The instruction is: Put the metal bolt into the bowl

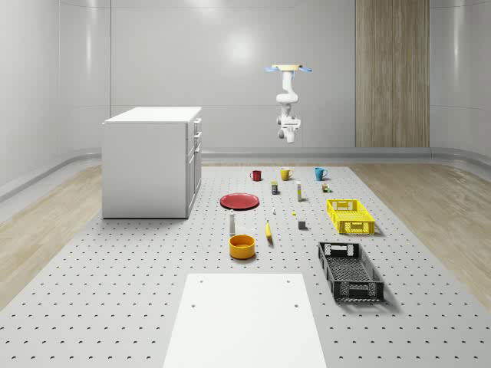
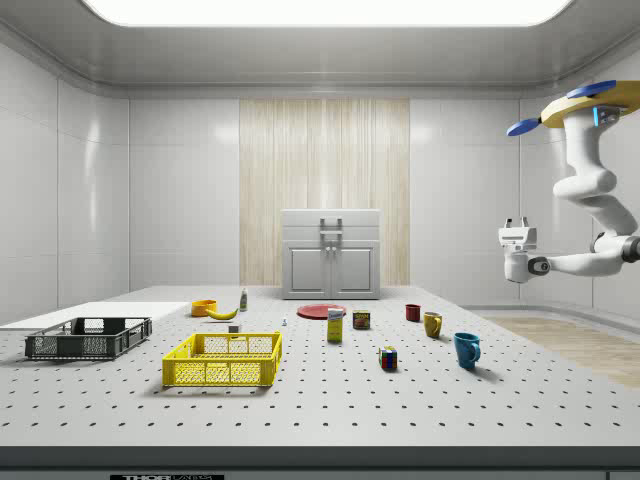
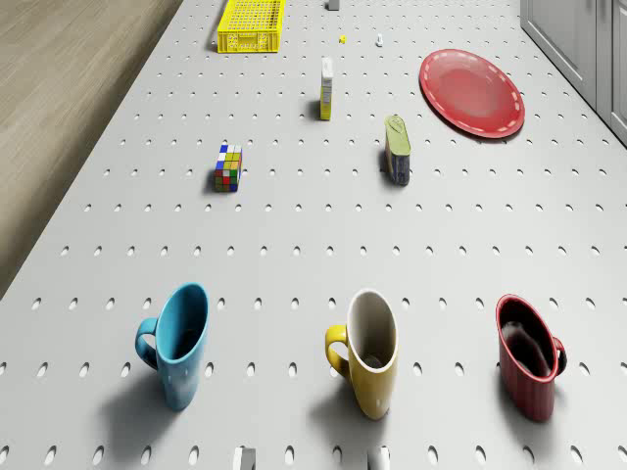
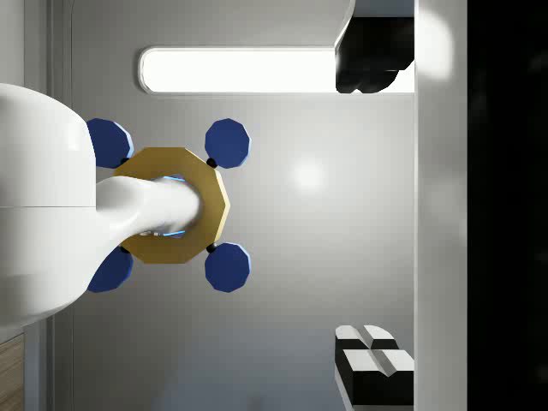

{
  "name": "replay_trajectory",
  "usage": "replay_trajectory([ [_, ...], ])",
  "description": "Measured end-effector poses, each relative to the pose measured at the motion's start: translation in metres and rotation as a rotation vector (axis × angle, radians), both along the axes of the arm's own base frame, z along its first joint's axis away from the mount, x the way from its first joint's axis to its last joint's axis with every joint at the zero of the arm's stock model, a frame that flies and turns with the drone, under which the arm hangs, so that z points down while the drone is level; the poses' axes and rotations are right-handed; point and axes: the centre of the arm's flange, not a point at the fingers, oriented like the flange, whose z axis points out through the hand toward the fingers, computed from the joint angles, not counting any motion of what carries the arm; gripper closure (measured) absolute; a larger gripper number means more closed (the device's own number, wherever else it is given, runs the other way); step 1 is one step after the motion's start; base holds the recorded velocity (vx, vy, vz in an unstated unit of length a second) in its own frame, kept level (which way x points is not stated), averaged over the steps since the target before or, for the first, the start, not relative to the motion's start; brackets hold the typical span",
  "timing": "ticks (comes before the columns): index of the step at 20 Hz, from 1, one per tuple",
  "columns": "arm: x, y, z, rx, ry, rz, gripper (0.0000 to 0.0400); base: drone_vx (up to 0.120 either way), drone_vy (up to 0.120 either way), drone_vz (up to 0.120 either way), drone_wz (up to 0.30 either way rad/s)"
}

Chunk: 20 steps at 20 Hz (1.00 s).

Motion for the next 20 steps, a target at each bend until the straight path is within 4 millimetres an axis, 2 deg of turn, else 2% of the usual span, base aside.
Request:
replay_trajectory([
  [2, -0.003, 0.0, 0.015, 0.0, -0.002, 0.0, 0.0, 0.04, -0.08, 0.0, 0.0],
  [10, -0.002, 0.0, 0.066, 0.0, -0.008, 0.0, 0.0, 0.12, -0.12, 0.0, 0.0],
  [15, -0.001, 0.0, 0.083, 0.0, -0.012, 0.0, 0.0, 0.12, -0.12, 0.0, 0.0],
  [20, 0.0, 0.0, 0.09, 0.0, -0.016, 0.0, 0.0, 0.12, -0.12, 0.0, 0.0],
])
